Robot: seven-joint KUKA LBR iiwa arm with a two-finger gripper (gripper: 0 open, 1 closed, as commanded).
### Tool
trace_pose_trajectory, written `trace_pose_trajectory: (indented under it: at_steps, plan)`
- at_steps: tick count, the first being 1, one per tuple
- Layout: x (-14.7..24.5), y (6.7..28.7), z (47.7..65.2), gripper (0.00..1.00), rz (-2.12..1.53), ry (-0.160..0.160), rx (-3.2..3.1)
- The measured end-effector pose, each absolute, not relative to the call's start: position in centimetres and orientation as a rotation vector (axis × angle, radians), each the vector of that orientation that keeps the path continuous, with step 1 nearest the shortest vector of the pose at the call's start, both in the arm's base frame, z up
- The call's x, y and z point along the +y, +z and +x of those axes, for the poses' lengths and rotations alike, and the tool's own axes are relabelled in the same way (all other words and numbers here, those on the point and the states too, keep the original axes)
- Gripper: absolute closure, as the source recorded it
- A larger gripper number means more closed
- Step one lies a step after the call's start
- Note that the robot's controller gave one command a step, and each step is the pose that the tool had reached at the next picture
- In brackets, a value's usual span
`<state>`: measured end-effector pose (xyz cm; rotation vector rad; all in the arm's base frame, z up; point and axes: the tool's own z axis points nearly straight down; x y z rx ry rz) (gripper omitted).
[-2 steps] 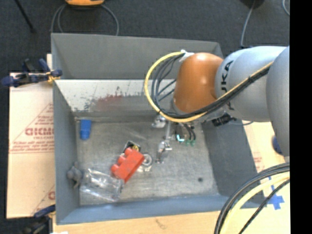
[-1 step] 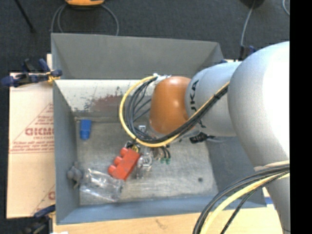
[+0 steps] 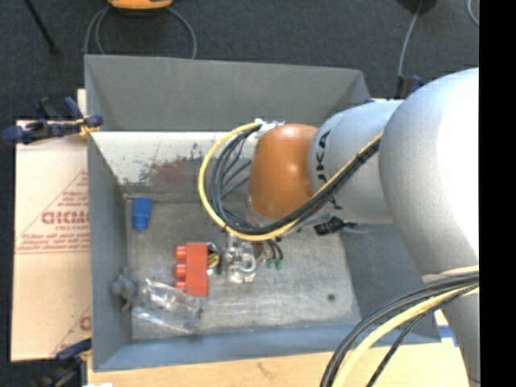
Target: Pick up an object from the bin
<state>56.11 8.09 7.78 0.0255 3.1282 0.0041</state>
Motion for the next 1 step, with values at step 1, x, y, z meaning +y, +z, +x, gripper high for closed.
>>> trace_pose_trajectory:
  at_steps: [1]
  plan:
    - [12.91, 24.65, 59.44, 1.0, 0.124, 0.007, 3.126]
